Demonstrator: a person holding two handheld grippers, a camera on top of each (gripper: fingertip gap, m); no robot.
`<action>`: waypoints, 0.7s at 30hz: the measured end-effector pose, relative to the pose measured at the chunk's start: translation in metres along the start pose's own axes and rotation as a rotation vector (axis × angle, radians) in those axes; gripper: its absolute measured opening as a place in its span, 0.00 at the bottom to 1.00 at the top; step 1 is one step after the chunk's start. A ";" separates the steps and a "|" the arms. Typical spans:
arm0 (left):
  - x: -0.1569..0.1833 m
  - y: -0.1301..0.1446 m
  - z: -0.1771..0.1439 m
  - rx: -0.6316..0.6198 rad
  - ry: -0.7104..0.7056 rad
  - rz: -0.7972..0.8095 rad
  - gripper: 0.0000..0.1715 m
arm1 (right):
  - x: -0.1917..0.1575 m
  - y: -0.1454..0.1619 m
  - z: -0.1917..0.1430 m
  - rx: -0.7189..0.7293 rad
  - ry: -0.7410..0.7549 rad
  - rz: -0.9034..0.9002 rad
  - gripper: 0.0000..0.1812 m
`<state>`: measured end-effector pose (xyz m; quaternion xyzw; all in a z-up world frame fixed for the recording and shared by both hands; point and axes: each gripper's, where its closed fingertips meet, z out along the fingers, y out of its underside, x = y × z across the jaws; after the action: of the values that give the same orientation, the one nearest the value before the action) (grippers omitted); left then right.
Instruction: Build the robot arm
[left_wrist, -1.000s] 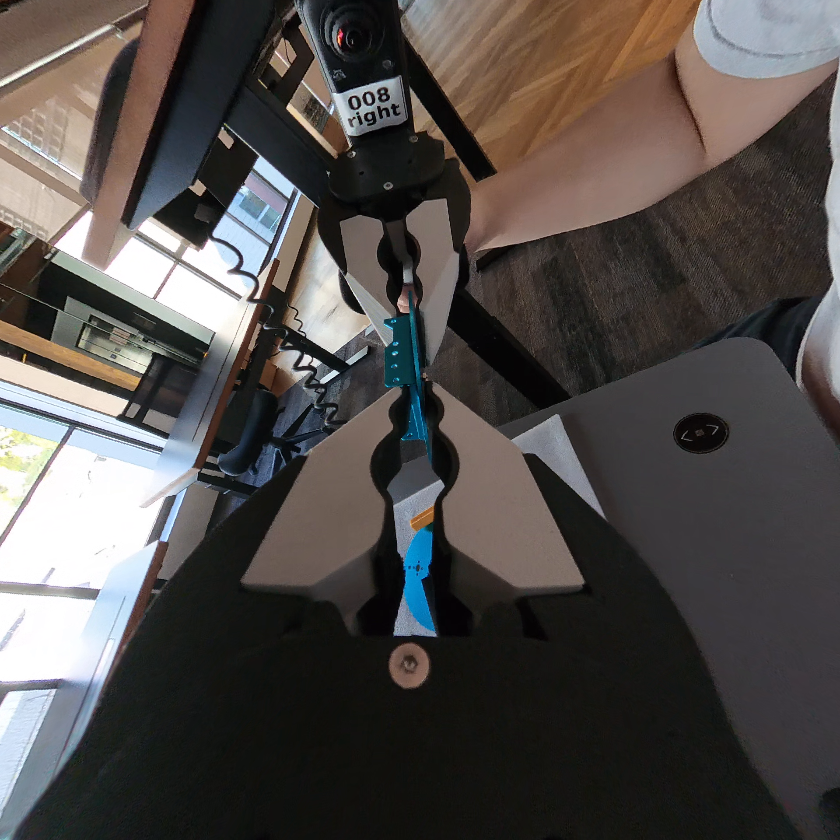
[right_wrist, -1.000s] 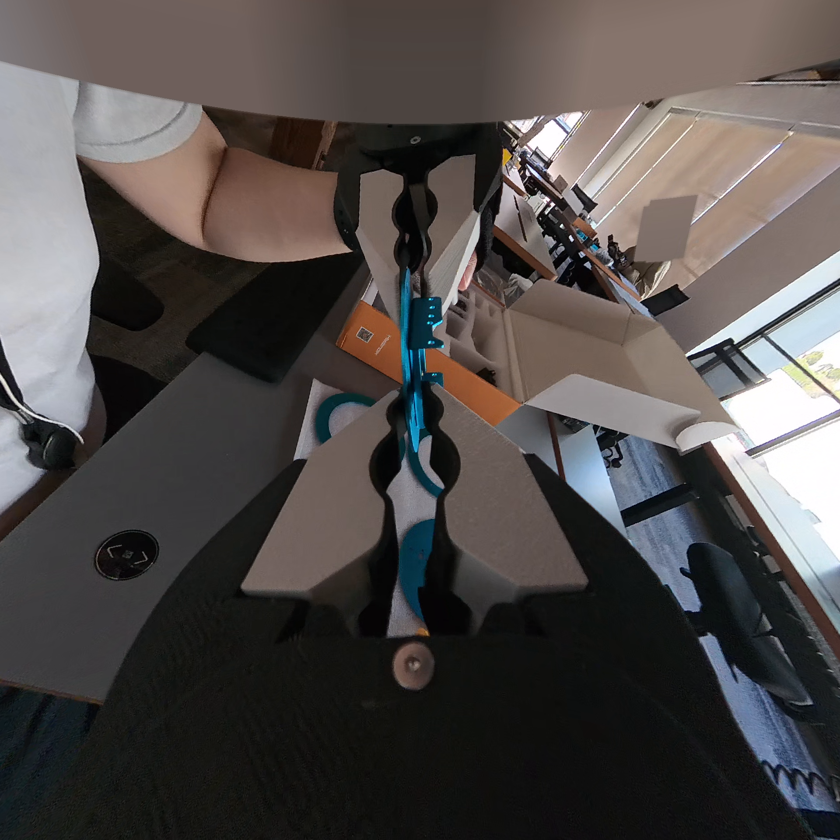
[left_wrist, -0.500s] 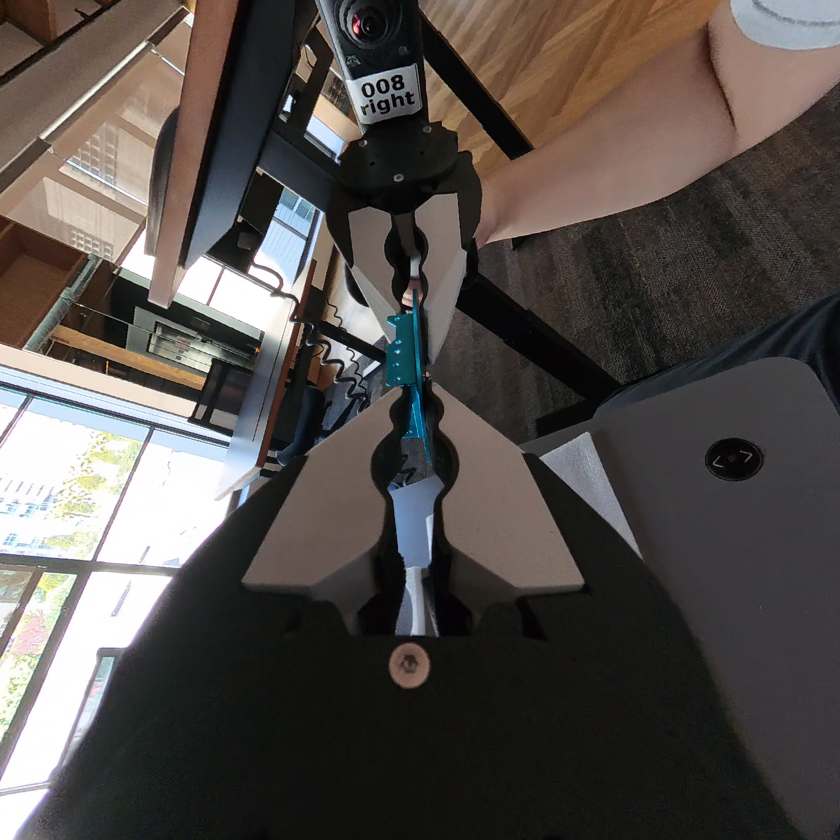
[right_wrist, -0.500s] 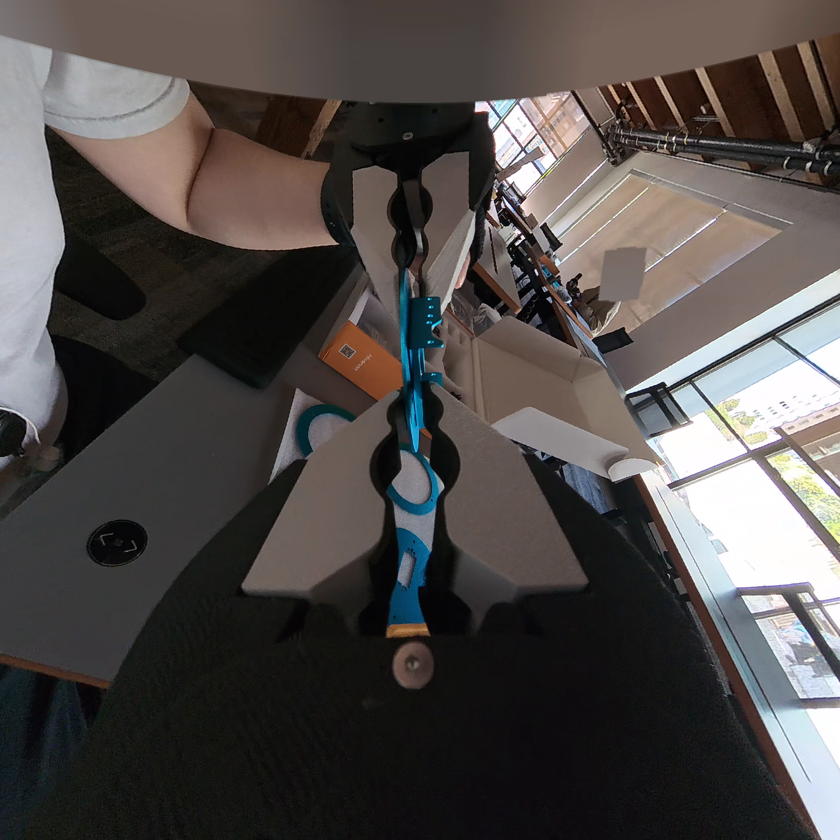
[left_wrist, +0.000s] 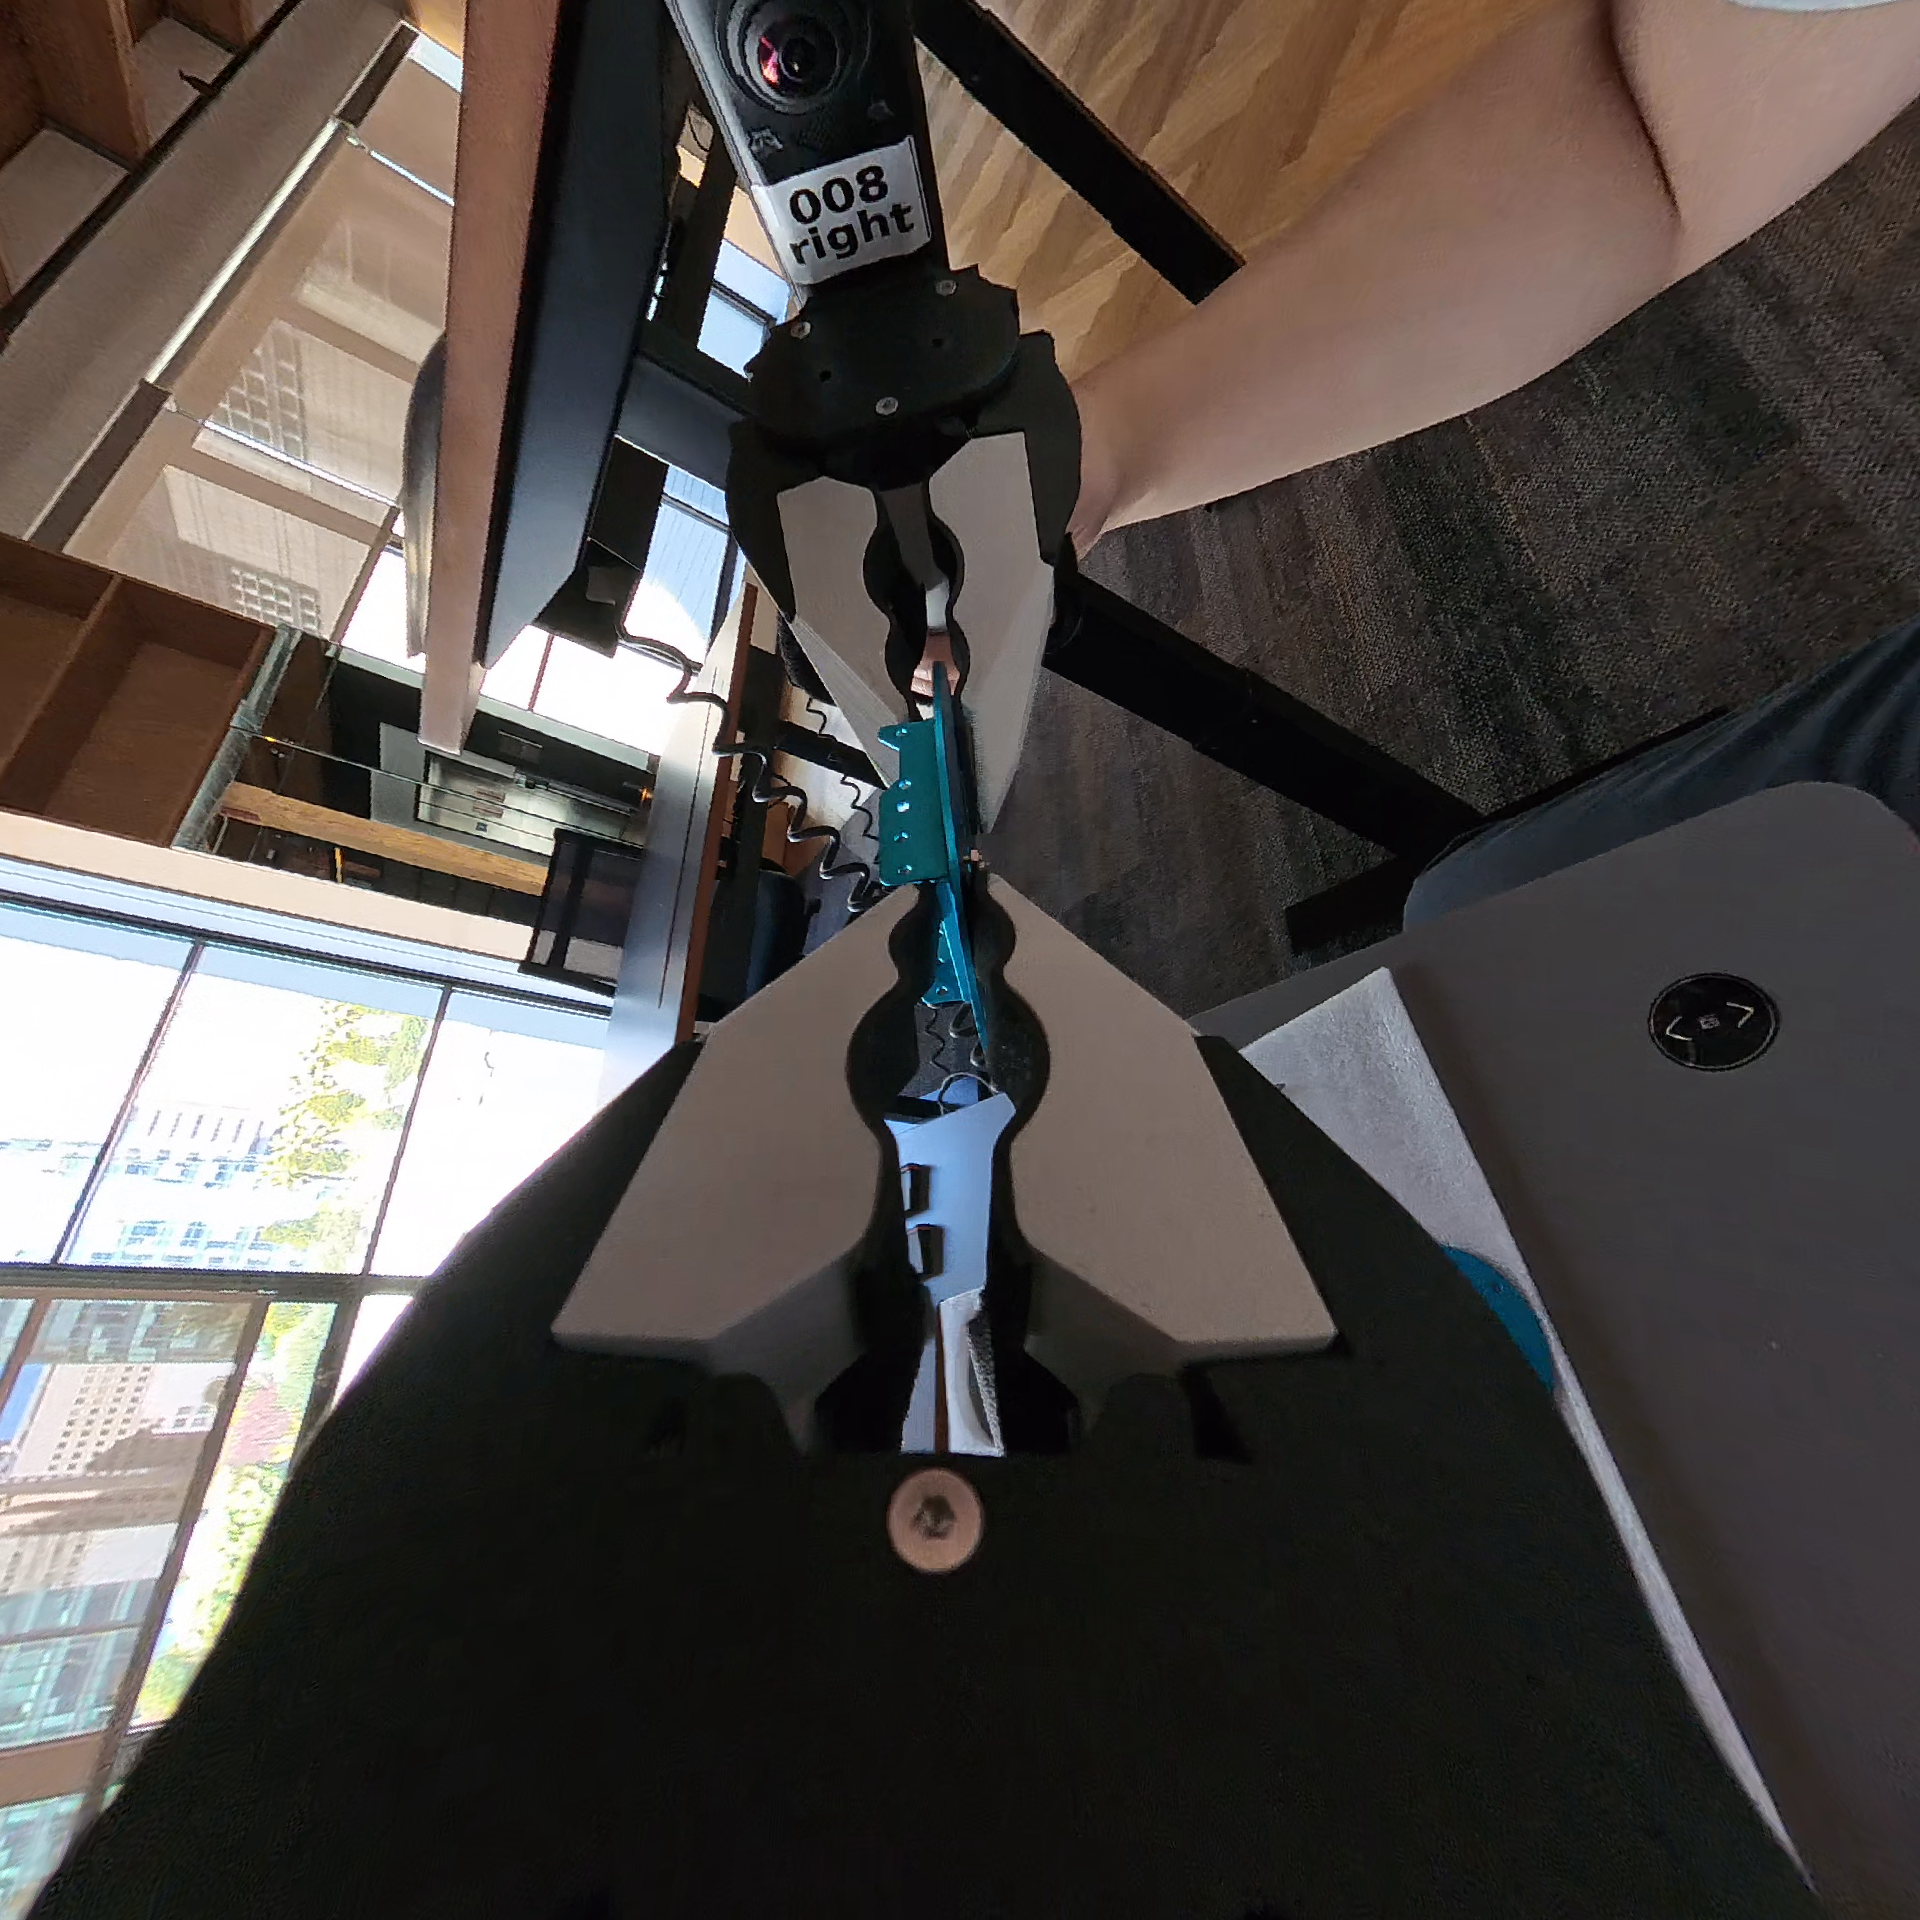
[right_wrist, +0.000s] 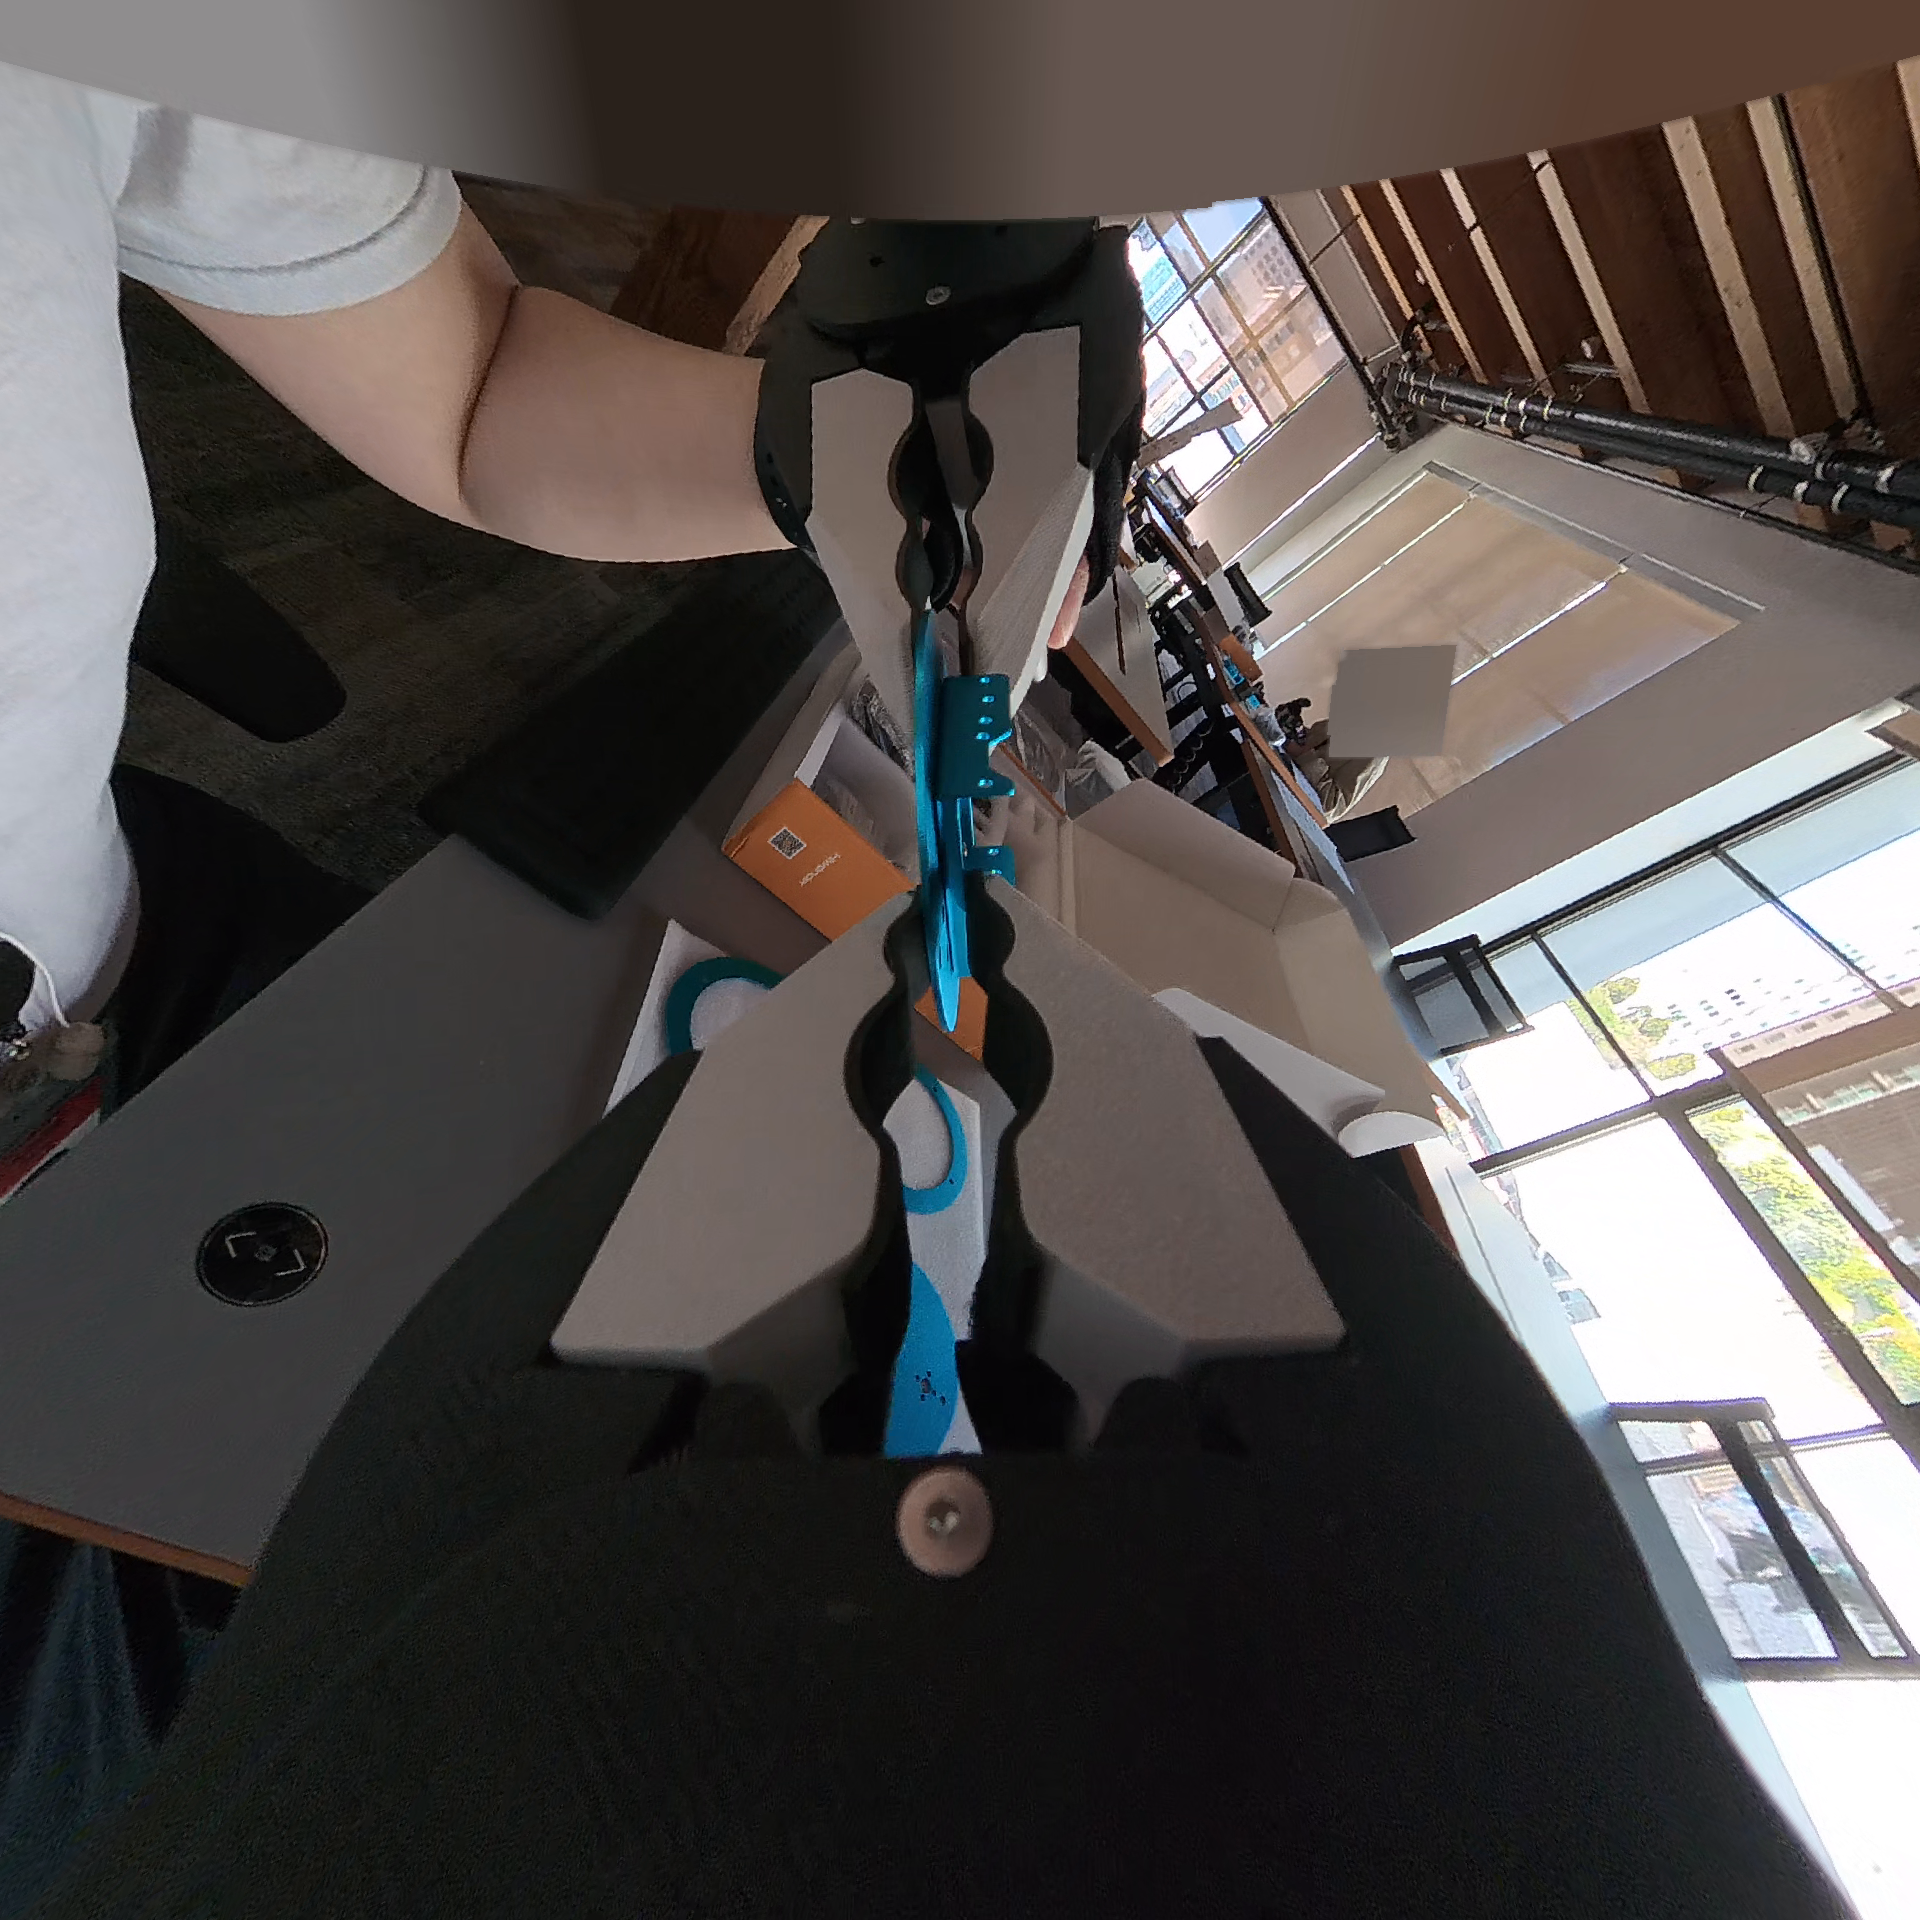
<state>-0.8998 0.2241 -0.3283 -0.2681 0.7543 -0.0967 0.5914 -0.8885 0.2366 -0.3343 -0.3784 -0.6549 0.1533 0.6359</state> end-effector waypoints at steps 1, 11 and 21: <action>-0.001 -0.001 -0.001 -0.003 -0.003 0.009 0.02 | 0.001 -0.002 0.000 -0.002 0.003 -0.011 0.03; -0.011 0.005 -0.002 0.021 0.034 -0.031 0.02 | 0.011 -0.001 0.001 -0.029 0.010 0.070 0.02; -0.009 0.004 -0.002 0.038 0.045 -0.008 0.02 | 0.010 -0.002 0.001 -0.030 0.015 0.037 0.02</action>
<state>-0.9014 0.2321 -0.3216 -0.2577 0.7643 -0.1192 0.5790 -0.8892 0.2418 -0.3259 -0.4011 -0.6455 0.1521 0.6319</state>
